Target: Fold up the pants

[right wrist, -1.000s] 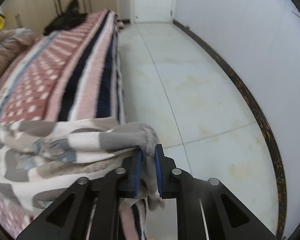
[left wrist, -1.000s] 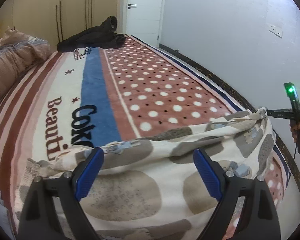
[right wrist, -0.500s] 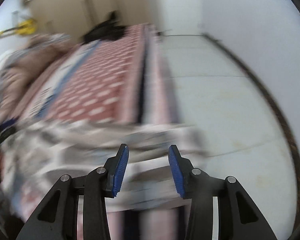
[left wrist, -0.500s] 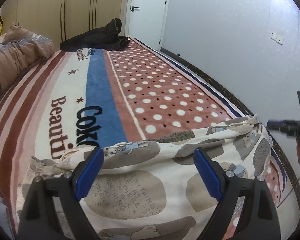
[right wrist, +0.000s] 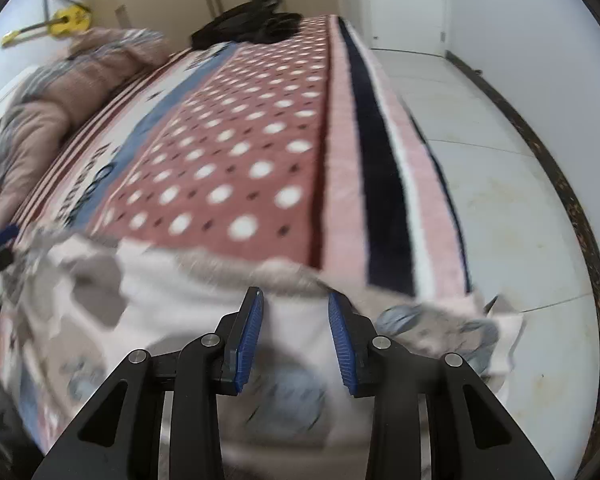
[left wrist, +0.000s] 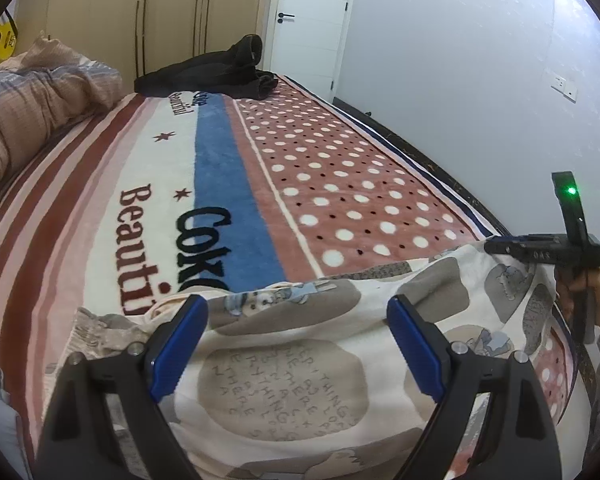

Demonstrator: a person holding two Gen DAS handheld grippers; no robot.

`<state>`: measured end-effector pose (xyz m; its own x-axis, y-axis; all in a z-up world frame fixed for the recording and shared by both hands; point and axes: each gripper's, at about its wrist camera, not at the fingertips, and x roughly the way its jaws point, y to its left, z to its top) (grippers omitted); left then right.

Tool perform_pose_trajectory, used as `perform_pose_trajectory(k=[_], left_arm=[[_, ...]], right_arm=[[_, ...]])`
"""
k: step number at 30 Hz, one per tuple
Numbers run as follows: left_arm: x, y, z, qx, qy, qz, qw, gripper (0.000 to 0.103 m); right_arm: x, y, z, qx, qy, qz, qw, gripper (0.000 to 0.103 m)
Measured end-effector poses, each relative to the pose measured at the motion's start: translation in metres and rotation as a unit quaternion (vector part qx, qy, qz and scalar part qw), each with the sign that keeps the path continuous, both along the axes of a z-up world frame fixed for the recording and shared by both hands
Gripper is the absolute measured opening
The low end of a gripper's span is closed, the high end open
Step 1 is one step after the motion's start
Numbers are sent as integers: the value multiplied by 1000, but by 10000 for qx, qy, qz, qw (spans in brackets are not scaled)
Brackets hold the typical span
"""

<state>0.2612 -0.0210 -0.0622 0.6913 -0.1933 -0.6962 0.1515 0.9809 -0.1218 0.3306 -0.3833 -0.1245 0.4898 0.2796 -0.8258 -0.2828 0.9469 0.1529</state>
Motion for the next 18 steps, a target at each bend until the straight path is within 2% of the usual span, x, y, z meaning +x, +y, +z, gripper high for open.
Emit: perform_pose_trajectory(k=[4, 5, 8, 11, 15, 18], left_arm=[[-11, 21, 4, 56, -37, 251, 9997, 89], [-16, 30, 6, 55, -57, 350, 9994, 89], [-37, 66, 8, 3, -82, 851, 9963, 99], [-60, 110, 2, -407, 116, 1348, 9900, 100], [-91, 157, -23, -1021, 513, 1851, 9761, 100], [-108, 171, -43, -1456, 779, 1894, 9679, 100]], right_arm=[[16, 1, -6, -7, 24, -237, 9997, 29], [14, 3, -3, -16, -2, -248, 9997, 33], [-8, 9, 12, 269, -97, -143, 9995, 33], [-32, 23, 27, 459, -258, 74, 9986, 39], [-62, 49, 40, 614, -342, 435, 9966, 40], [-78, 68, 43, 738, -371, 639, 9945, 40]])
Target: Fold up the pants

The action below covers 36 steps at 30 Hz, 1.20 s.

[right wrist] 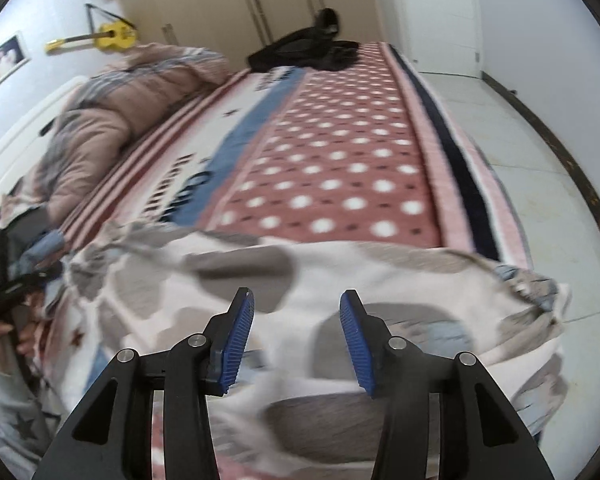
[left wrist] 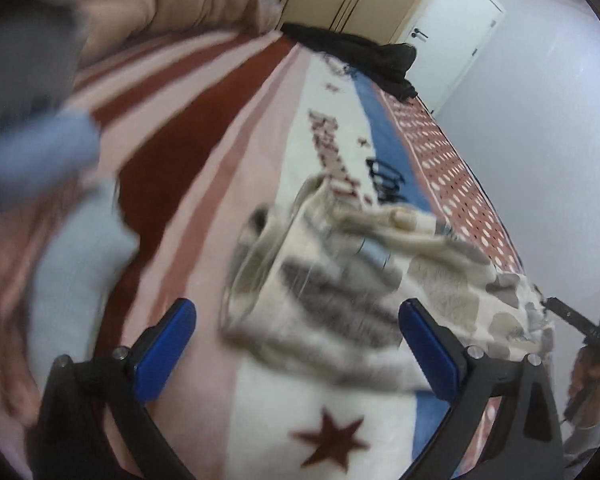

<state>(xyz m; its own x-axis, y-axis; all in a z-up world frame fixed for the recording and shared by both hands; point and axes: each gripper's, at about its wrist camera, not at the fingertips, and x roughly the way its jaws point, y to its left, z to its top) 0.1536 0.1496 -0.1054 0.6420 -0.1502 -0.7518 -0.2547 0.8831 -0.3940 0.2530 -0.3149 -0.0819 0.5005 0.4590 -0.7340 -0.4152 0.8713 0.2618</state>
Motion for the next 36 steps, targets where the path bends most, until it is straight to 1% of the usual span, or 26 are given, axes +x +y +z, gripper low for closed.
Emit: perform_pose_trajectory(k=[3, 6, 9, 11, 12, 13, 14, 15, 16, 17, 18, 19, 23, 24, 27, 30, 33, 36], left_arm=[[-4, 2, -18, -521, 88, -85, 9986, 100], [2, -4, -25, -609, 64, -99, 9981, 100], [21, -10, -29, -812, 1, -244, 9964, 100], [31, -12, -31, -751, 22, -105, 9971, 95], [37, -13, -31, -706, 1, -35, 9975, 86], [42, -15, -31, -651, 7, 7, 9979, 70], [46, -17, -31, -600, 43, 15, 9982, 61], [50, -20, -31, -524, 102, 22, 9986, 47], [53, -22, -31, -464, 128, 29, 9988, 37], [55, -24, -30, -412, 118, 29, 9991, 32], [57, -25, -29, -383, 102, 29, 9992, 22], [57, -26, -28, -336, 74, 35, 9994, 16], [54, -27, -16, 137, -99, 167, 9997, 12], [53, -24, -11, 203, -155, 237, 9994, 11], [48, -10, 3, 393, -323, 431, 9978, 10], [41, -1, 15, 483, -451, 415, 9970, 10], [38, 2, 25, 753, -523, 468, 9947, 10], [32, 13, 35, 753, -639, 651, 9930, 10]], right_arm=[[-11, 18, 1, 48, -17, 162, 9999, 40], [-17, 27, 2, 92, -9, 240, 9997, 40], [-19, 30, 5, 55, -56, 255, 9996, 40], [-18, 28, 6, 76, -66, 242, 9997, 40], [-18, 26, 6, 78, -74, 232, 9997, 40], [-18, 25, 5, 66, -85, 224, 9997, 40], [-18, 24, 5, 48, -94, 218, 9997, 40], [-18, 23, 3, 21, -89, 211, 9997, 40], [-19, 22, 3, 8, -82, 209, 9997, 40], [-18, 21, 2, -7, -68, 207, 9998, 40], [-18, 21, 1, -18, -60, 207, 9998, 40], [-18, 21, 1, -29, -58, 206, 9998, 40], [-19, 18, 2, -18, -86, 181, 9998, 40], [-20, 17, 3, -13, -94, 171, 9998, 40], [-22, 16, 5, -48, -122, 153, 9998, 40], [-24, 13, 8, -38, -123, 119, 9998, 40], [-26, 12, 10, -52, -164, 98, 9998, 40], [-28, 10, 13, -31, -162, 84, 9998, 40]])
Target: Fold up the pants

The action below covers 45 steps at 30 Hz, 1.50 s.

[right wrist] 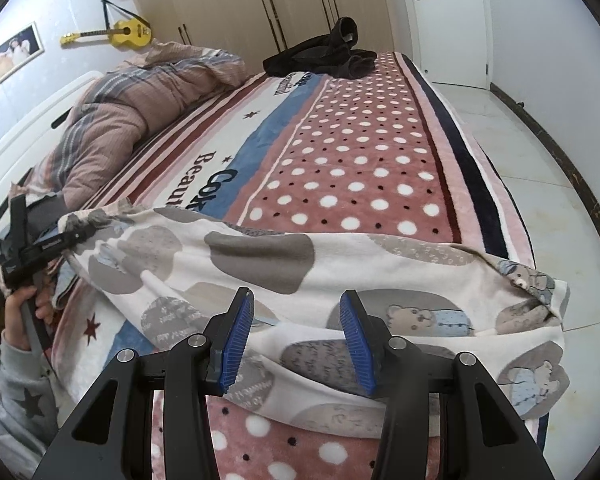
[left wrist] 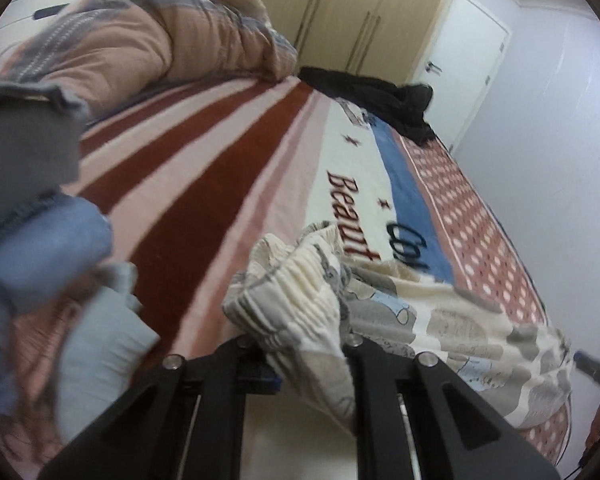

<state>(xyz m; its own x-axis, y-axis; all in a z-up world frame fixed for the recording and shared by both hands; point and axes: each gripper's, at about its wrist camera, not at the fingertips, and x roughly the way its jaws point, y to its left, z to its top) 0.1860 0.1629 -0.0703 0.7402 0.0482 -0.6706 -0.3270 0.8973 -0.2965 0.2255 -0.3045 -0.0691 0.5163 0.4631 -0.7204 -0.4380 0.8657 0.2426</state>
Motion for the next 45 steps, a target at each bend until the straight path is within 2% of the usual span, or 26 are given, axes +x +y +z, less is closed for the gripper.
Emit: perform_pose_trajectory(k=[9, 13, 17, 23, 27, 29, 34, 41, 45], left_arm=[[-19, 30, 44, 551, -326, 530, 9965, 9], [-21, 27, 71, 840, -511, 381, 9944, 9], [-23, 40, 104, 937, -711, 337, 9925, 9], [-39, 72, 143, 1463, -862, 912, 9813, 8], [-50, 92, 152, 1668, -827, 1377, 9728, 8], [-54, 92, 155, 1740, -871, 1400, 9708, 8], [-37, 36, 152, 2096, -914, 650, 9713, 8], [-18, -60, 129, 1725, -1098, -591, 9771, 8], [-4, -129, 100, 1465, -933, -1378, 9751, 8]], right_arm=[[-7, 4, -3, -41, 96, 110, 9999, 40], [-8, 10, -5, -28, 146, 173, 9997, 40], [-9, 15, -4, -47, 129, 225, 9997, 40], [-12, 16, -1, -25, 122, 278, 9995, 40], [-14, 16, 1, 30, 118, 294, 9995, 40], [-15, 16, 2, 17, 92, 302, 9995, 40], [-13, 15, 2, 38, 95, 301, 9995, 40], [-13, 10, 1, 87, 84, 264, 9996, 40], [-16, -3, 2, 131, 67, 163, 9998, 40]])
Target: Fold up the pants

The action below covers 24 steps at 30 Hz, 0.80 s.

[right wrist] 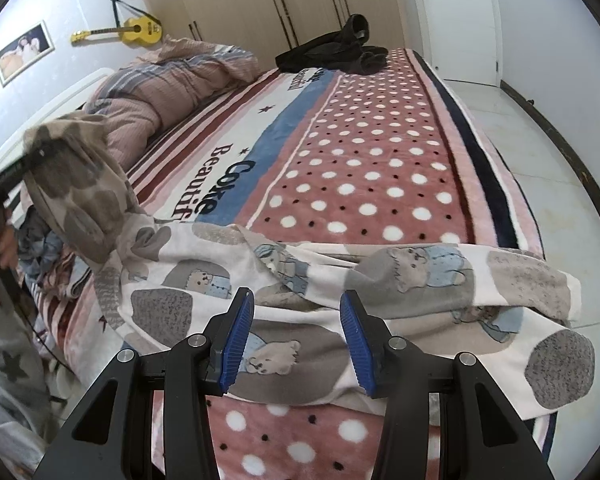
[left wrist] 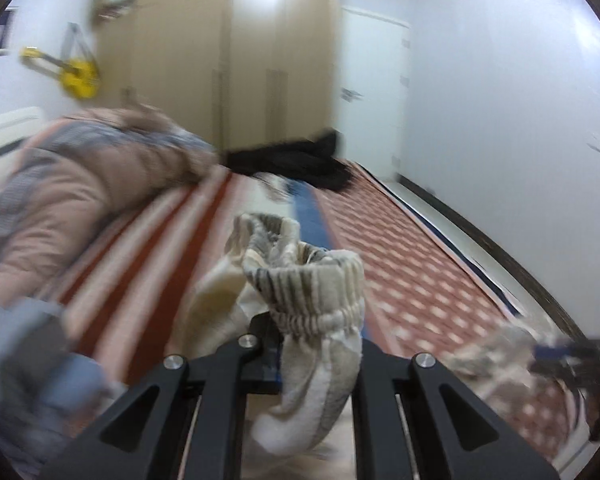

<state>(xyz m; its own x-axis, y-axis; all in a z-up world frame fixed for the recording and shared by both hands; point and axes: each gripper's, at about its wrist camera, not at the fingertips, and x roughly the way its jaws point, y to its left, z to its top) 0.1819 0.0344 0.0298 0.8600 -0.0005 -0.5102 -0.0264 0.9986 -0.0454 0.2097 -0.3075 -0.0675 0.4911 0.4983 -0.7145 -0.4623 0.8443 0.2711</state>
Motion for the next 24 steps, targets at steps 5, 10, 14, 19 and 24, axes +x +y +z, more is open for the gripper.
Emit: perform_pose_trajectory(k=[5, 10, 14, 19, 24], left_arm=[[21, -78, -52, 98, 580, -702, 9958, 8], [26, -136, -91, 385, 933, -1240, 9871, 8], [27, -158, -102, 459, 1062, -1411, 9832, 8], [37, -171, -117, 485, 1320, -1423, 9798, 8], [41, -168, -125, 490, 1443, -1463, 9774, 13]], right_arm=[[-4, -25, -2, 111, -1, -244, 9996, 40], [-10, -49, -9, 96, 29, -432, 9990, 44], [-13, -62, -17, 103, 116, -554, 9983, 44], [-13, -72, -24, 134, 179, -638, 9977, 44], [-13, -75, -26, 124, 191, -660, 9976, 44]])
